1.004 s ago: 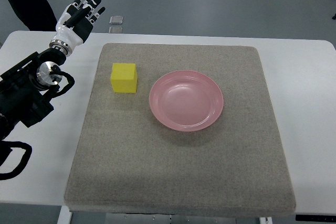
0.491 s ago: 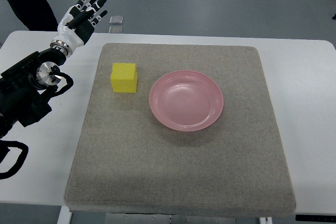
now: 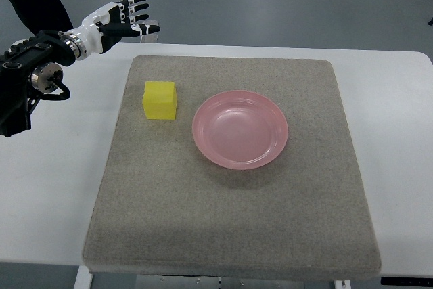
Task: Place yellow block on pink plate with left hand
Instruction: 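Swing the left hand over the mat above the yellow cube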
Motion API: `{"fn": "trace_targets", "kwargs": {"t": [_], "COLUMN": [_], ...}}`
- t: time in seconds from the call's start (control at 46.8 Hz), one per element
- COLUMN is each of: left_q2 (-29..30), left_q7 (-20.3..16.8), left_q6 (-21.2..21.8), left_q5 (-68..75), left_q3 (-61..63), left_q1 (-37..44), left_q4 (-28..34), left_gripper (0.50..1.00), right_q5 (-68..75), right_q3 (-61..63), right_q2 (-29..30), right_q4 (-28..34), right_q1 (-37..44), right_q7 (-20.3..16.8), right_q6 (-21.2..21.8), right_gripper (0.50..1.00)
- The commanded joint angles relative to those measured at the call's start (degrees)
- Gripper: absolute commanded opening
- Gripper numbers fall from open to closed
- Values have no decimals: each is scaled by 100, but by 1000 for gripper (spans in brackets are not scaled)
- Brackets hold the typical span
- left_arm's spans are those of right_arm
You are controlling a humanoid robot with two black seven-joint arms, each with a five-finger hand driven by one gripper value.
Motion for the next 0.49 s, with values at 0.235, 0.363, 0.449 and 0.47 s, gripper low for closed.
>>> {"fn": "trace_targets", "kwargs": {"t": [0.235, 0.363, 0.449, 0.47], "left_q2": [623, 930, 1133, 1177], "left_q7": [-19, -81, -98, -98], "left_q6": [-695, -809, -941, -959], "left_q5": [2698, 3726, 4122, 4202], "left_q3": [210, 210, 219, 219], "left_q1": [-656, -973, -1079, -1096], "left_q4": [-566, -944, -1304, -1409], "left_gripper": [990, 992, 992, 990], "right_q5": [0, 0, 0, 0], "right_q3": [0, 0, 0, 0], "right_q2": [0, 0, 0, 0], "right_q4": [1, 1, -7, -7], "right_q1": [-4, -4, 4, 4], "right_q7": [0, 0, 0, 0], "right_q6": [-6, 2, 2, 2], "right_gripper": [924, 924, 924, 924]}}
